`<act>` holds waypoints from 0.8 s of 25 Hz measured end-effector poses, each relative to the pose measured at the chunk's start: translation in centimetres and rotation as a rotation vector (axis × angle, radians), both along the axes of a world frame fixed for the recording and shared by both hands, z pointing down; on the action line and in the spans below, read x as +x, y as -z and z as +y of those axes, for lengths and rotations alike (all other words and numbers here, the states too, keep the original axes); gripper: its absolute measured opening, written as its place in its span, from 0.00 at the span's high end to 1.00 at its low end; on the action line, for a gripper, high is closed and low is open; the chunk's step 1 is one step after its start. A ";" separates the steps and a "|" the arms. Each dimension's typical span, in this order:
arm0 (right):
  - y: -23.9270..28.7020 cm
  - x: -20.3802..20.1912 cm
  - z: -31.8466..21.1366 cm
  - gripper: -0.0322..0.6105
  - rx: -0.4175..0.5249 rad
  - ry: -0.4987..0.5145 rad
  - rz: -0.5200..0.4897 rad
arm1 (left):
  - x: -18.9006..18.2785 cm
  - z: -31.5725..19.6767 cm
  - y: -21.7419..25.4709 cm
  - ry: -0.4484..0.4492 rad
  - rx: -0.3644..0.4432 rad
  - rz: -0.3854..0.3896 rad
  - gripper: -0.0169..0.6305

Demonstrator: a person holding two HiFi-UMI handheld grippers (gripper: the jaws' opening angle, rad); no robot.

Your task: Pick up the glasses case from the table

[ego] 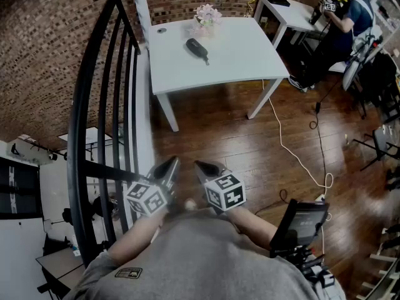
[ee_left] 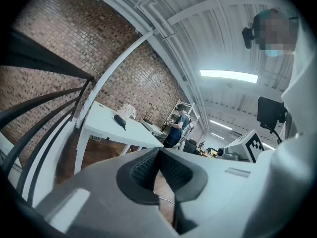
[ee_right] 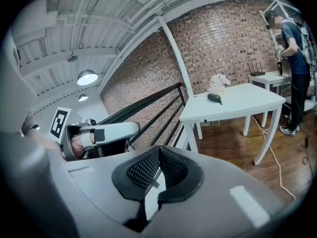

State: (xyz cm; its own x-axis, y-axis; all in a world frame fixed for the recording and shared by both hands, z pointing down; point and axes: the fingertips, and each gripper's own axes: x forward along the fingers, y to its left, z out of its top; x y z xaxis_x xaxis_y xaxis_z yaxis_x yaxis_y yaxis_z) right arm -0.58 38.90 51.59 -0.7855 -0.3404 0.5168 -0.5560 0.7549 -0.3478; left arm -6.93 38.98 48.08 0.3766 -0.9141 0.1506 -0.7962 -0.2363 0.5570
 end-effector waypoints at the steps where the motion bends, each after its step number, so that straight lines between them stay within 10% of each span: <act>1: 0.2 -0.2 -0.2 0.93 0.002 -0.005 -0.003 | -0.2 -0.1 0.0 -0.002 0.000 -0.002 0.97; 20: -0.2 0.7 -15.8 0.93 0.005 0.015 -0.053 | 0.7 -14.4 -1.3 0.033 -0.045 -0.049 0.97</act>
State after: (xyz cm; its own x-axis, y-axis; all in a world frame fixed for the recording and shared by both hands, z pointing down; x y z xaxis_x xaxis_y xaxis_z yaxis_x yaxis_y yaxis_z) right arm 0.16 23.15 51.82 -0.8168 -0.3309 0.4726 -0.5256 0.7646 -0.3730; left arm -6.22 24.60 49.37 0.3378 -0.9175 0.2097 -0.8298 -0.1852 0.5264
